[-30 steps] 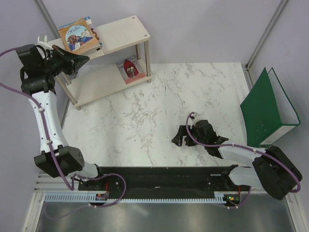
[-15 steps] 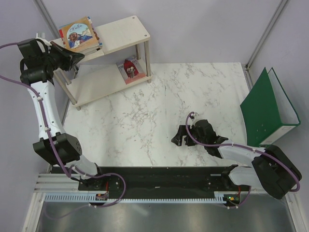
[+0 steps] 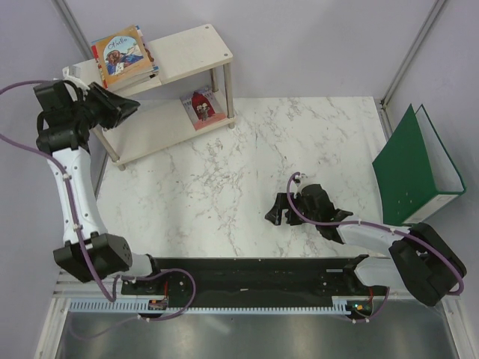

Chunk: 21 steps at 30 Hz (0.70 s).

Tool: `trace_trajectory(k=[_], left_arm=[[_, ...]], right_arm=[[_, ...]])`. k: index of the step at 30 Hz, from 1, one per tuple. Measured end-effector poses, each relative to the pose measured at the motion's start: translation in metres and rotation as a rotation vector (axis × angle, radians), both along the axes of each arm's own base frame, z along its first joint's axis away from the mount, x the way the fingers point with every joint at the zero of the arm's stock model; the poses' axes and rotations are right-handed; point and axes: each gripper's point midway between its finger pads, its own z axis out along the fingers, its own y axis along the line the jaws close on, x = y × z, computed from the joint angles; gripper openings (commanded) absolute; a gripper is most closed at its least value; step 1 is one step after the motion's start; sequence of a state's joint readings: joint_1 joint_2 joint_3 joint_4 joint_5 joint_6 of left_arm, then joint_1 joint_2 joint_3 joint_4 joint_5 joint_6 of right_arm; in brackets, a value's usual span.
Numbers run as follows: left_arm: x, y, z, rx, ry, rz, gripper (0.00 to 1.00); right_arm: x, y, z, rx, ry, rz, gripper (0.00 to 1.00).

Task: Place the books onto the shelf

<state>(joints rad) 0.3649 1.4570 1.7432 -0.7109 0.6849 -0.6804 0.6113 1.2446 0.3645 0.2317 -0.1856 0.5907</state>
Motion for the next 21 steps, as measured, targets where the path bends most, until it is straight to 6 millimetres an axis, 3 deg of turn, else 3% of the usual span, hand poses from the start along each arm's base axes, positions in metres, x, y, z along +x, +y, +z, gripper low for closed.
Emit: trace_trajectory(k=[1, 5, 8, 11, 14, 15, 17, 21], left_arm=[[-0.011, -0.007, -0.003, 0.017, -0.007, -0.013, 0.61], [-0.058, -0.045, -0.020, 0.095, -0.038, -0.094, 0.84], [-0.085, -0.067, -0.063, 0.117, 0.004, -0.165, 0.98], [-0.100, -0.078, -0.129, 0.111, 0.122, -0.201, 1.00], [-0.119, -0.088, -0.208, 0.094, 0.314, -0.232, 1.00], [-0.125, -0.090, -0.223, 0.094, 0.354, -0.237, 1.00], [-0.138, -0.095, -0.247, 0.095, 0.418, -0.252, 1.00], [-0.141, -0.098, -0.259, 0.113, 0.432, -0.263, 1.00]], right_arm=[[0.000, 0.000, 0.000, -0.002, 0.001, 0.000, 0.98], [0.001, -0.003, 0.000, -0.031, 0.006, -0.001, 0.98], [0.006, -0.005, -0.001, -0.076, 0.010, 0.001, 0.98], [0.016, -0.005, -0.002, -0.133, 0.012, 0.007, 0.98], [0.029, -0.006, -0.001, -0.188, 0.013, 0.012, 0.98], [0.034, -0.008, 0.000, -0.200, 0.011, 0.009, 0.98], [0.048, -0.012, 0.007, -0.210, 0.004, 0.003, 0.98], [0.091, -0.029, 0.027, -0.155, -0.009, -0.049, 0.98]])
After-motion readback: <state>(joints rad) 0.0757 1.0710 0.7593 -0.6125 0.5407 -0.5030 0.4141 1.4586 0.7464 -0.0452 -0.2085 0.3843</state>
